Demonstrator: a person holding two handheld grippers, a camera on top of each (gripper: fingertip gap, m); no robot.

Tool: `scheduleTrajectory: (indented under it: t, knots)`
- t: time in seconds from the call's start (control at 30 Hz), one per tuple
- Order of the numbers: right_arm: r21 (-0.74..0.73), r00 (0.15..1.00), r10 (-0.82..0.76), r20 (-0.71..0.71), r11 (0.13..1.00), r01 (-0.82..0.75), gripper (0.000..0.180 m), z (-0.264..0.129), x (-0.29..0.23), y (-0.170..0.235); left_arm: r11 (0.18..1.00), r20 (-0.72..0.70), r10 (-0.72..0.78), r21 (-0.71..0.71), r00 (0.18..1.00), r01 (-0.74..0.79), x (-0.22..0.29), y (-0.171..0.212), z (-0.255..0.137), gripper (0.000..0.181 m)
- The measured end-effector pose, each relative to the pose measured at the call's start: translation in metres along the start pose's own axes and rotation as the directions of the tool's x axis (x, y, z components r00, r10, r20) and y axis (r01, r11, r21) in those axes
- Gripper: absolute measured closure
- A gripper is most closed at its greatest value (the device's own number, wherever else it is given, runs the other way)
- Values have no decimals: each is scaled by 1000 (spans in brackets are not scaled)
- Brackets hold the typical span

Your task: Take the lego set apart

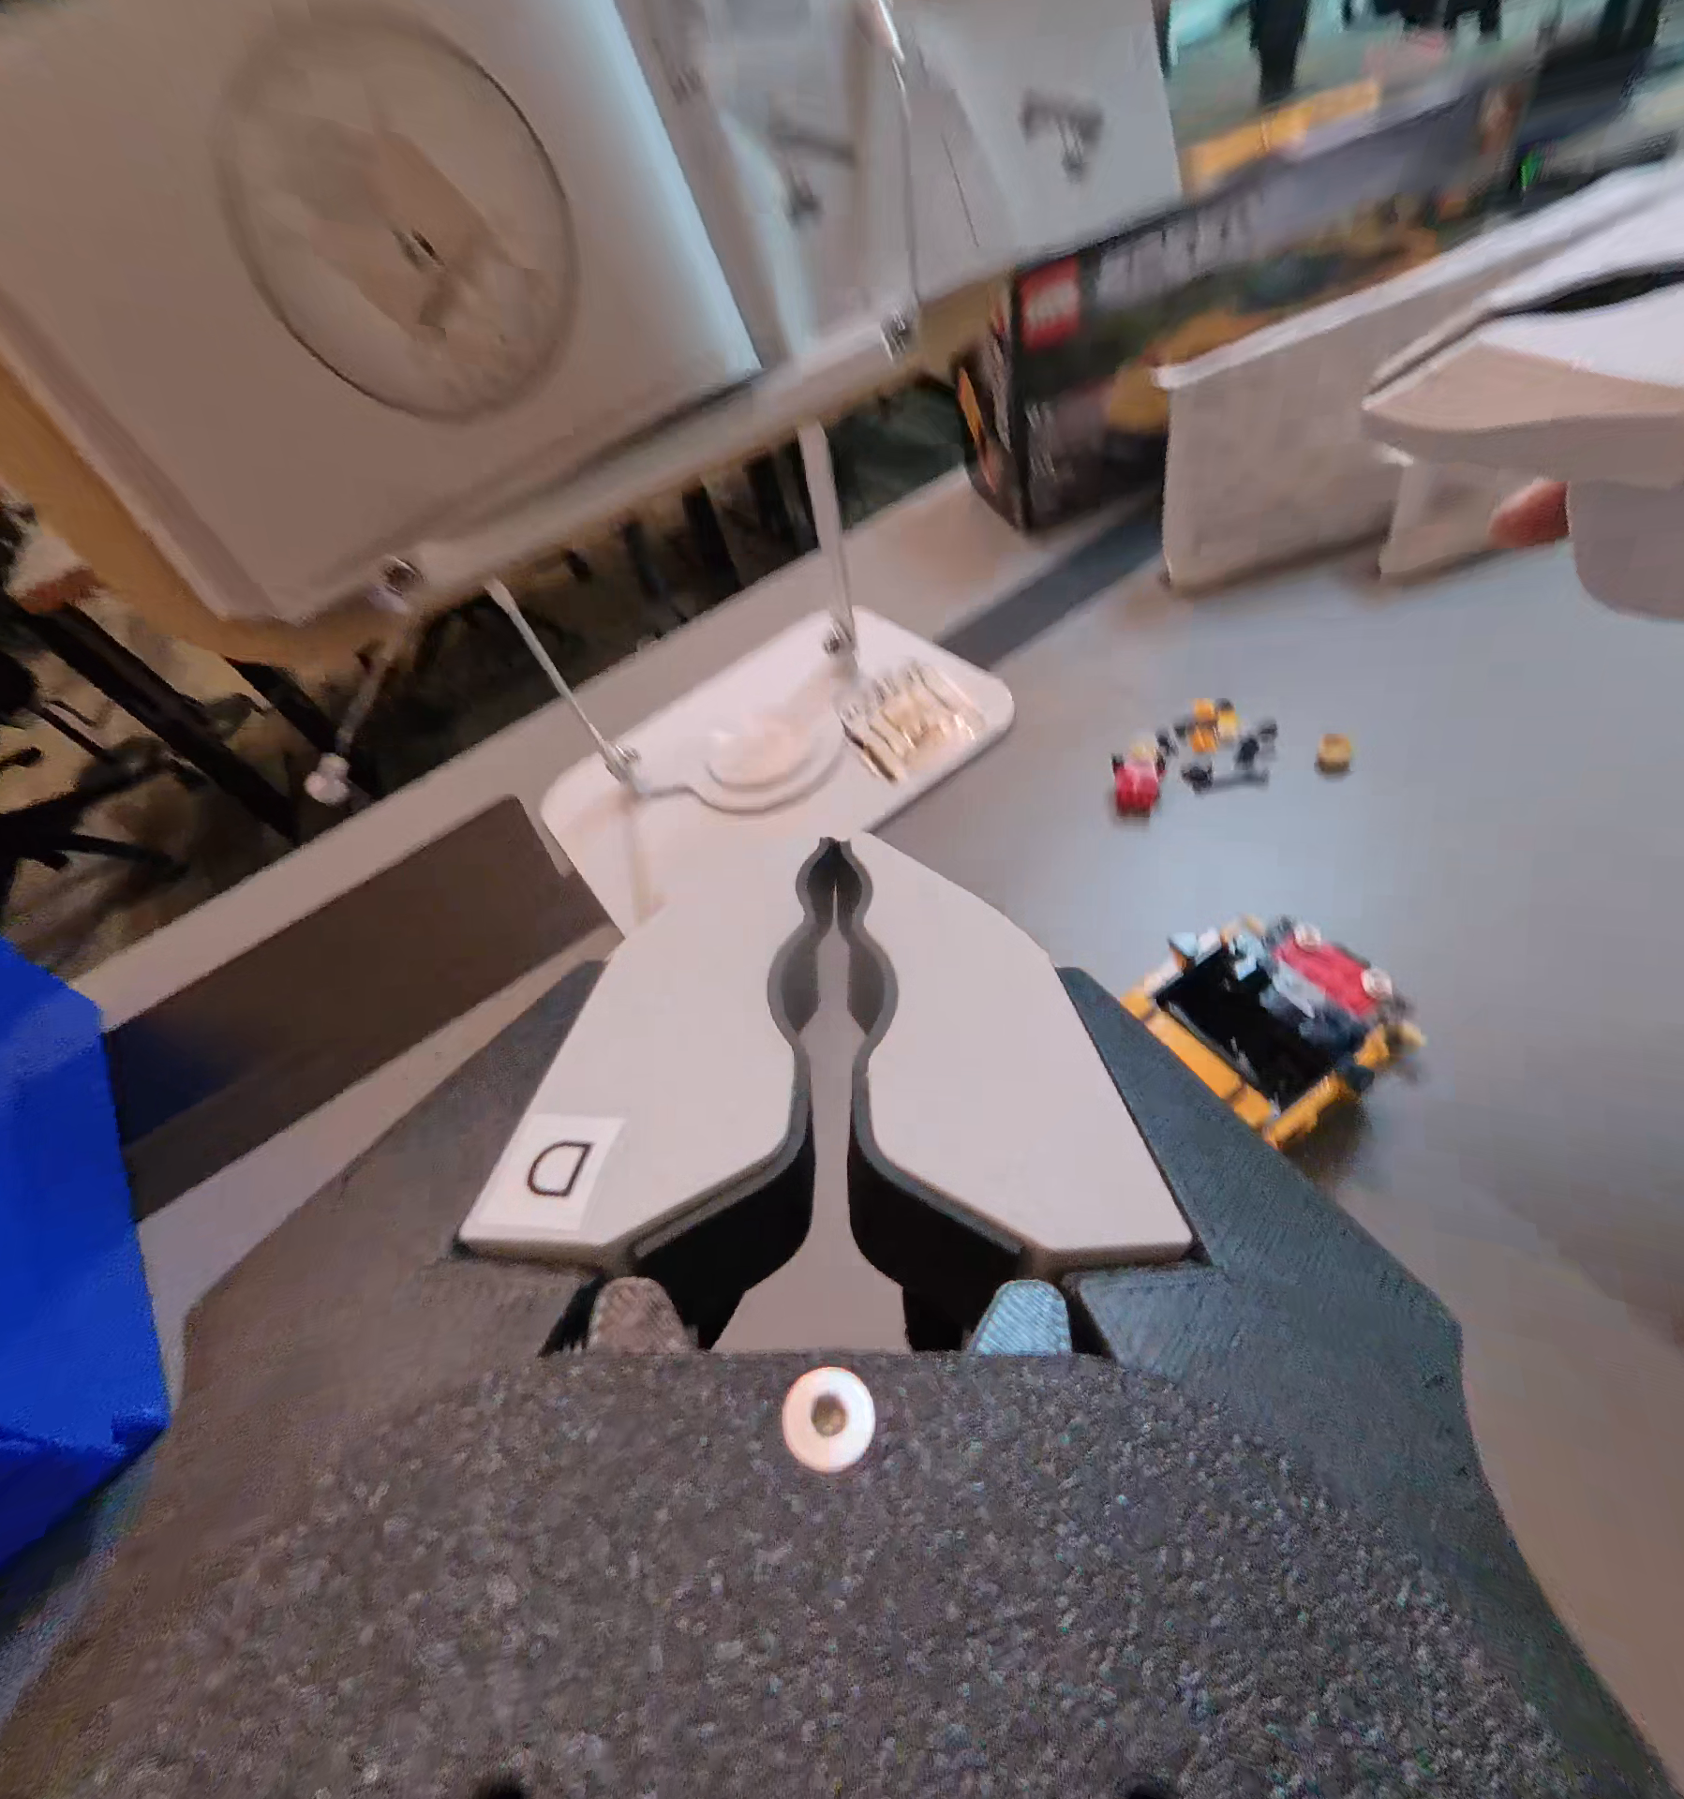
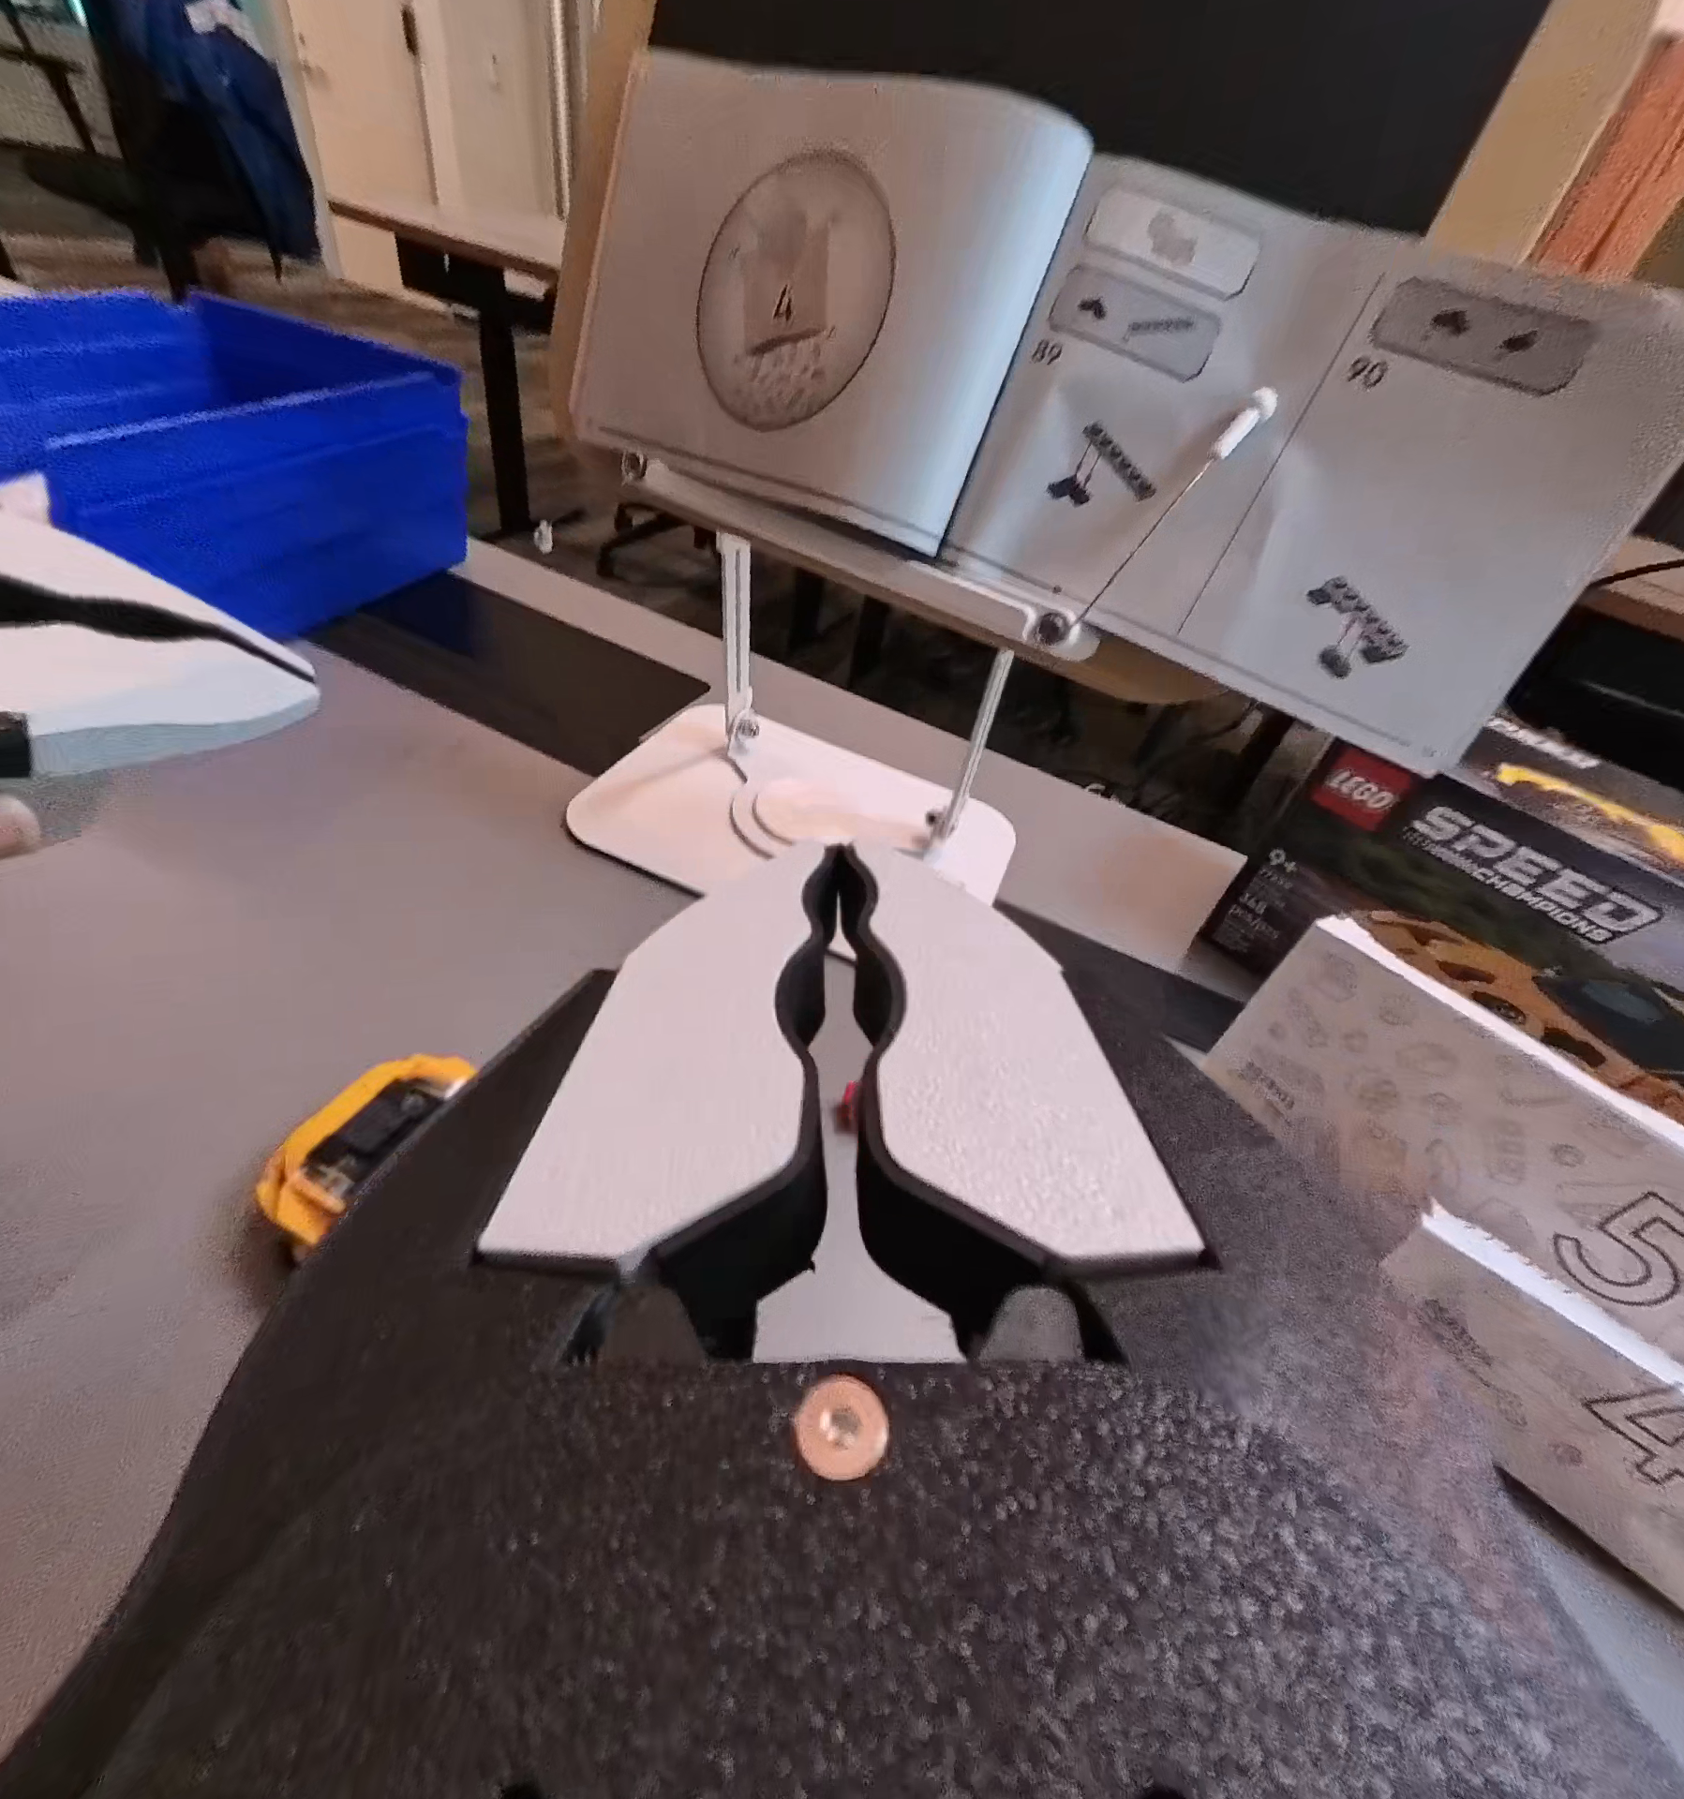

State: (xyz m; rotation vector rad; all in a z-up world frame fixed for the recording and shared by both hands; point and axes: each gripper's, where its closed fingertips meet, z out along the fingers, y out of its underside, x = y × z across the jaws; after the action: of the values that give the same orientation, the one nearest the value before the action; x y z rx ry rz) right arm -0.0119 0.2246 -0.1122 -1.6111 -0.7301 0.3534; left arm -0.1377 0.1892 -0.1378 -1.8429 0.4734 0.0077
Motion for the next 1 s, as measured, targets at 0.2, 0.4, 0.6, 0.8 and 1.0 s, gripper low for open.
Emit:
scheduleTrajectory:
  t: [0.2, 0.4, 0.6, 0.8, 1.0]
  knots:
    - [-353, 990, -37, 137, 932, 83, 180, -5, -15, 57, 961, -131, 30, -267, 991, -65, 25, 42, 5, 181]
    - [-544, 964, -64, 259, 815, 200, 180, -16, -28, 98, 895, -201, 45, -428, 979, -129, 39, 63, -5, 181]
    - [-630, 954, -58, 293, 739, 239, 180, -20, -30, 123, 837, -235, 17, -529, 972, -143, 41, 86, -13, 181]
    - [-657, 950, -54, 309, 709, 254, 180, -21, -32, 133, 824, -239, 3, -549, 971, -138, 42, 99, -9, 181]
    - [-676, 941, -55, 334, 682, 280, 180, -26, -28, 142, 816, -250, 10, -558, 968, -153, 46, 110, -6, 181]
